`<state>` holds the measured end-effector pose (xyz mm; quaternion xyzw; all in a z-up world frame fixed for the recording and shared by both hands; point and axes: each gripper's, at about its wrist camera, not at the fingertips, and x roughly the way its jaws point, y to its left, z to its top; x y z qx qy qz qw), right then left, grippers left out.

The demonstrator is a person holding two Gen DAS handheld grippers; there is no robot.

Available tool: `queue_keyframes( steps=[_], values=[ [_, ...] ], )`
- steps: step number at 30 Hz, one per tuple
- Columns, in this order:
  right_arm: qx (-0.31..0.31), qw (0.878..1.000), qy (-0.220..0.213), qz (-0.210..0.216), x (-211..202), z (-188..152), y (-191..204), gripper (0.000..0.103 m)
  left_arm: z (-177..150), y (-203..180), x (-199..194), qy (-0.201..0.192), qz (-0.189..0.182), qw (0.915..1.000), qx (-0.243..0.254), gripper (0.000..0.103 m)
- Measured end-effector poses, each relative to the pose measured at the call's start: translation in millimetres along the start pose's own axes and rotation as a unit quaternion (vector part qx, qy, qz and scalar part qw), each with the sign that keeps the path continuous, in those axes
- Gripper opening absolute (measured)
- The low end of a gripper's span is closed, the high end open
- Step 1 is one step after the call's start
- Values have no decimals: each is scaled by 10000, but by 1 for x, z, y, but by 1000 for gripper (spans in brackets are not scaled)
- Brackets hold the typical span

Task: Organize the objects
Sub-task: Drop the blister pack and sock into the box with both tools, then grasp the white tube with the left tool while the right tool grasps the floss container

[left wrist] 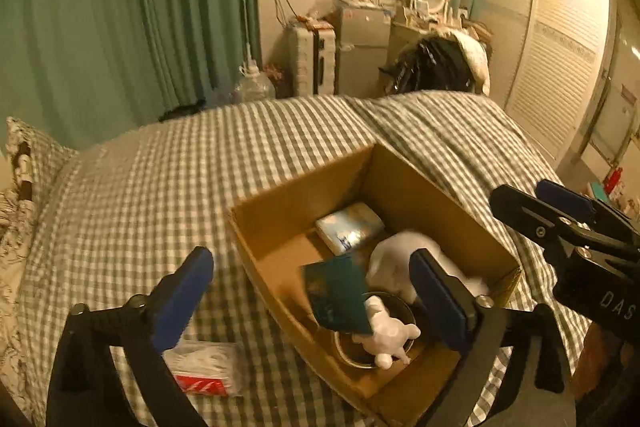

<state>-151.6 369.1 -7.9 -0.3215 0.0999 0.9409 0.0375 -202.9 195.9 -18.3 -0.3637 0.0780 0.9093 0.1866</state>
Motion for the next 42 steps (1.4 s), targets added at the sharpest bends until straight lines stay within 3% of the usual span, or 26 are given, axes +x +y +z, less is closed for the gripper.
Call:
queue_keyframes(
  steps=[6, 13, 16, 22, 28, 33, 42],
  values=[
    [104, 9994, -325, 91, -46, 10, 12, 83, 6, 19, -64, -400, 218, 9990, -24, 102],
    [-265, 9972, -642, 272, -106, 18, 61, 92, -1, 61, -148, -875, 580, 9940, -320, 103],
    [-524, 9952, -722, 401, -129, 14, 88, 94, -13, 86, -180, -1062, 837, 9894, -531, 103],
    [-934, 9907, -770, 617, -145, -4, 130, 103, -48, 134, -207, -1082, 1191, 9820, -989, 103],
    [-1312, 9868, -485, 811, -120, -33, 170, 103, -92, 174, -191, -870, 1576, 9728, -1456, 103],
    [-1473, 9849, -16, 909, -70, -62, 191, 103, -126, 194, -152, -491, 1718, 9692, -1696, 103],
    [-1966, 9766, 639, 599, 26, -108, 206, 103, -159, 192, -64, 304, 1619, 9734, -1594, 103]
  ],
)
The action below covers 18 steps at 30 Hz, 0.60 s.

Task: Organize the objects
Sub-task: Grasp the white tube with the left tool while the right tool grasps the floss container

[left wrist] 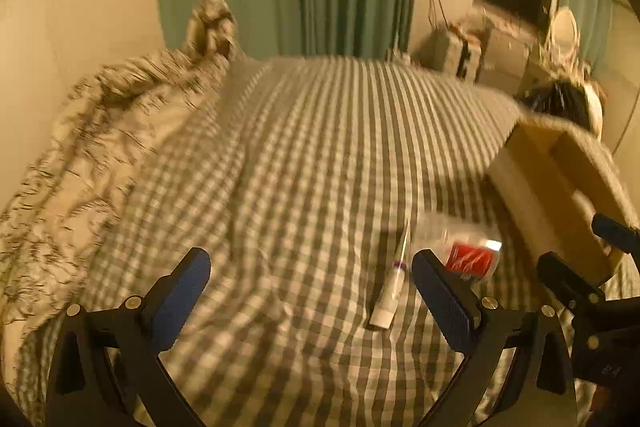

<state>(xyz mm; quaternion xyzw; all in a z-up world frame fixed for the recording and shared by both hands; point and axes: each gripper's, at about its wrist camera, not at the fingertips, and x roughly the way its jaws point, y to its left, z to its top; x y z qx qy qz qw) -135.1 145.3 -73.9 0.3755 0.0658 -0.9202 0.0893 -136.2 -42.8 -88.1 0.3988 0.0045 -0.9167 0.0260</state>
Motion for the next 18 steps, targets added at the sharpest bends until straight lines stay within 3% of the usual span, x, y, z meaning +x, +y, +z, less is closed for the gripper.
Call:
queue_keyframes(
  steps=[4, 7, 10, 14, 16, 17, 18],
  values=[
    [166, 9983, 527, 159, 35, -16, -8, 103, -14, -21, 40, 473, 83, 9985, 278, 103],
    [-70, 9986, 521, -40, 41, -19, -4, 103, -20, -33, 66, 852, 84, 9952, 464, 103],
    [-164, 9985, 513, -122, 46, -19, -1, 103, -22, -38, 82, 1026, -68, 9934, 507, 96],
    [-123, 9987, 487, -82, 46, -18, -4, 103, -23, -53, 102, 1176, -430, 9895, 716, 74],
    [-2, 9991, 431, -25, 42, -16, -7, 103, -25, -61, 106, 1216, -599, 9872, 842, 69],
    [55, 9992, 401, -17, 41, -16, -9, 103, -28, -64, 109, 1258, -763, 9850, 899, 54],
    [81, 9992, 384, -18, 40, -15, -8, 103, -30, -66, 110, 1320, -916, 9829, 897, 32]
  ],
)
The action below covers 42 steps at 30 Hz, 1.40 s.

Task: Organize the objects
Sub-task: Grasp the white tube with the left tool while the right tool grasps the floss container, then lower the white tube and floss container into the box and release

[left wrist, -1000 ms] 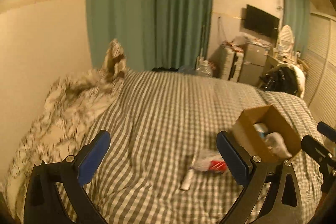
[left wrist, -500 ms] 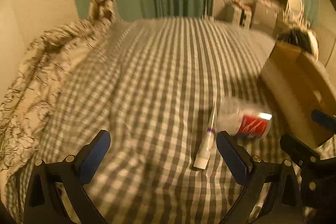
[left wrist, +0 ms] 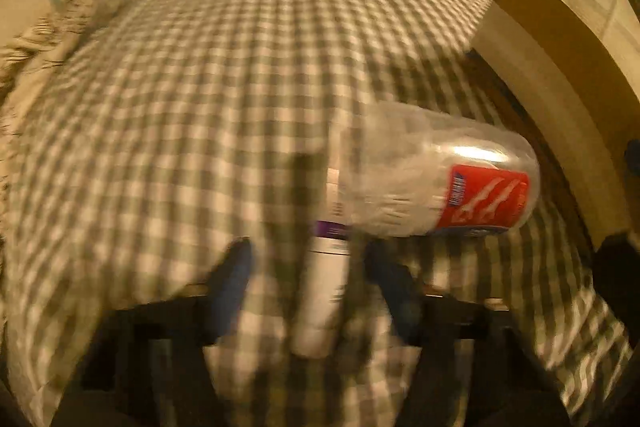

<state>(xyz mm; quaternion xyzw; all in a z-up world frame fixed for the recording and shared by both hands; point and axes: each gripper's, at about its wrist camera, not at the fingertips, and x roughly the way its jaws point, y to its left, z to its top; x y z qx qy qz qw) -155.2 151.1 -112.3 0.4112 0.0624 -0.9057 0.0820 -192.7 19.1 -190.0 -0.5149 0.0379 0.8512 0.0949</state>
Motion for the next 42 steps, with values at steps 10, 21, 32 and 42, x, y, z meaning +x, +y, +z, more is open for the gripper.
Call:
queue_keyframes(
  steps=[10, 21, 32, 42],
  values=[
    [-7, 9993, -317, 211, -10, 4, 18, 103, -15, 40, -67, -923, 211, 9928, -731, 18],
    [916, 9936, 666, -19, 65, 6, 39, 103, -22, 76, -51, -622, 457, 9901, -1174, 18],
    [1067, 9909, 720, -394, 100, 14, 48, 102, -21, 76, -44, -551, 525, 9902, -1169, 18],
    [997, 9921, 701, -299, 94, 9, 46, 91, -24, 71, -58, -593, 455, 9908, -1131, 18]
  ],
)
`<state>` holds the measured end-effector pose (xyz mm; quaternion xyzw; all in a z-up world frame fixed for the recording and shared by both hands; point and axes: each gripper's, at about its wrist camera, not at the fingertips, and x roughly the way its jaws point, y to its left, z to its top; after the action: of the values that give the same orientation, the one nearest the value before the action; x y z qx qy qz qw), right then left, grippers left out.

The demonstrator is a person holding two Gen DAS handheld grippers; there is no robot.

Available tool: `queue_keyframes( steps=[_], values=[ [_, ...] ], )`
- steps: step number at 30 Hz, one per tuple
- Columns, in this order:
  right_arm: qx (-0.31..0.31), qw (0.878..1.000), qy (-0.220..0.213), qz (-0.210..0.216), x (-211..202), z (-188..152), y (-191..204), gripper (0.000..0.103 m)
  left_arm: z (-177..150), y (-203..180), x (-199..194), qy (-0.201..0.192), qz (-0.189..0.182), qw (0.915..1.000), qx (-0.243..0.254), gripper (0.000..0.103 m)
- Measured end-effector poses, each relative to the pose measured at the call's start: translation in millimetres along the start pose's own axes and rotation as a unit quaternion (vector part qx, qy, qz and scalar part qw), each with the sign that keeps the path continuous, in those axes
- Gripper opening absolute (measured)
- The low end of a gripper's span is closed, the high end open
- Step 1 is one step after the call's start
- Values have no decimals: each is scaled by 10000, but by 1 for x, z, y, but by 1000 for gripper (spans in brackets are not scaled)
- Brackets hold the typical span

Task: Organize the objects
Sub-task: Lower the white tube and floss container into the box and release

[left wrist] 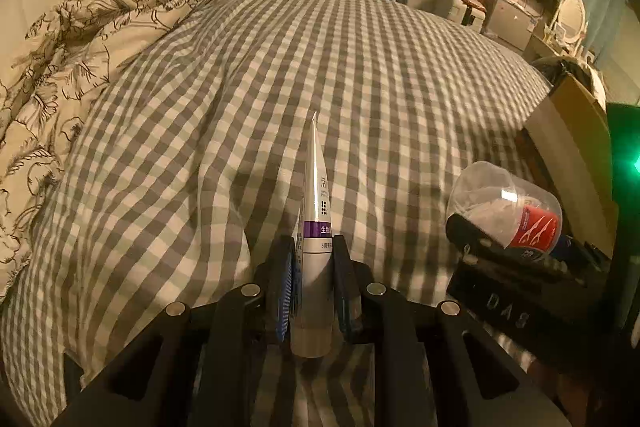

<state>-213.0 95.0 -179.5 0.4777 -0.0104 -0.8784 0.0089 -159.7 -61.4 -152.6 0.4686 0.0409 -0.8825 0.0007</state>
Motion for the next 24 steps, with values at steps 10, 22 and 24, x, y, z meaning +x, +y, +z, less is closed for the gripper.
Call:
queue_keyframes(
  steps=[10, 22, 24],
  values=[
    [-381, 9969, -584, 360, -82, -19, 4, 90, -7, -10, -63, -295, -74, 9993, 225, 18],
    [-151, 9827, -1770, 520, -220, 0, -63, 91, 41, -85, -168, -1060, -939, 9867, 801, 18],
    [-117, 9797, -1942, 481, -243, 9, -85, 91, 54, -107, -178, -1086, -1291, 9820, 848, 18]
  ],
)
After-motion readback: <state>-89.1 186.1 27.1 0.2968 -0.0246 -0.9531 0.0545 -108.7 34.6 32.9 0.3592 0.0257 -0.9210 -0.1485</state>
